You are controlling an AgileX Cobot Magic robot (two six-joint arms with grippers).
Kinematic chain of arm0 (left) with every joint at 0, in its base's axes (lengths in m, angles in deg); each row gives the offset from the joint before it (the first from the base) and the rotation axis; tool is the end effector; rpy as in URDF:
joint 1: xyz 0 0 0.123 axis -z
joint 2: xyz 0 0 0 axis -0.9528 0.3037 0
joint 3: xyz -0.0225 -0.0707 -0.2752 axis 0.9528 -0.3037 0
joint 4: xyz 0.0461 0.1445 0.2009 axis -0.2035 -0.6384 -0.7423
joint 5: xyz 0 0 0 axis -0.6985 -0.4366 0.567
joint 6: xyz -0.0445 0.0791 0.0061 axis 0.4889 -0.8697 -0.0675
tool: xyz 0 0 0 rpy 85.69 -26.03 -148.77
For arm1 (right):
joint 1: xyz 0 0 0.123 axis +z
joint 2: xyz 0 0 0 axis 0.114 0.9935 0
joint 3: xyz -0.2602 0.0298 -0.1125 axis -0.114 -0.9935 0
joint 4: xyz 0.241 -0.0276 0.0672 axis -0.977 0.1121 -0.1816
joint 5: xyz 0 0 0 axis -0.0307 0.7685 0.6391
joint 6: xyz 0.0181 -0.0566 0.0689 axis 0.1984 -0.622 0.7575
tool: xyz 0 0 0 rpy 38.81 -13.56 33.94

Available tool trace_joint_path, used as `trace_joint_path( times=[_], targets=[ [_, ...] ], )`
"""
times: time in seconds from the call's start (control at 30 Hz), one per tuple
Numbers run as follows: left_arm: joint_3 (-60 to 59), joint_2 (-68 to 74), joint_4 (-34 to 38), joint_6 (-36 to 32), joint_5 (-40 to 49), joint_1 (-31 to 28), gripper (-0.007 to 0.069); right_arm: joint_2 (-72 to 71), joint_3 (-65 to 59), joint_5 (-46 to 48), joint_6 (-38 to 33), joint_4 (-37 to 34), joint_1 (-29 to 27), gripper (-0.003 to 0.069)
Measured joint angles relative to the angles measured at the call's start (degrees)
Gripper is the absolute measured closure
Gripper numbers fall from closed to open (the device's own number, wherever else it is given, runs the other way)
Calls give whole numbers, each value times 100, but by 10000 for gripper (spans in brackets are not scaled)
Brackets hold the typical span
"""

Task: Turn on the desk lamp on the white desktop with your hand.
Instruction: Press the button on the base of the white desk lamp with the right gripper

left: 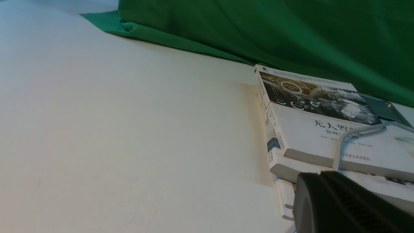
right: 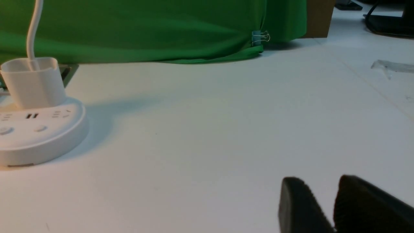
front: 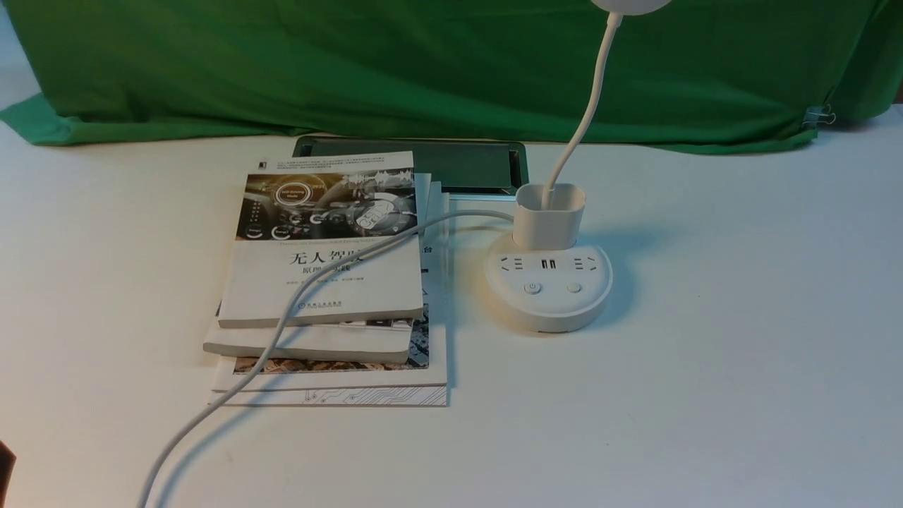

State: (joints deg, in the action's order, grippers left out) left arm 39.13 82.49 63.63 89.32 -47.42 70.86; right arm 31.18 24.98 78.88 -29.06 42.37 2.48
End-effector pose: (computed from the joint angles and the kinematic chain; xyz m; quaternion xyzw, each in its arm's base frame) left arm 0.0559 -0.0006 0.1905 -0.0913 0.7466 -0.0774 0.6544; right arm 0.0559 -0.0046 0.1898 0.0421 0.7550 -0.0145 0.6542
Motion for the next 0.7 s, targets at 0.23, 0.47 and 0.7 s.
trace_joint_path(
  times=[0.23,0.47,0.7],
  targets=[
    [0,0,-103,0,0,0,603,0,0,0,2378,-896,0,418],
    [0,0,-105,0,0,0,603,0,0,12,4692,-1592,0,418],
    [0,0,-105,0,0,0,603,0,0,-98,3803,-1164,0,418]
  ],
)
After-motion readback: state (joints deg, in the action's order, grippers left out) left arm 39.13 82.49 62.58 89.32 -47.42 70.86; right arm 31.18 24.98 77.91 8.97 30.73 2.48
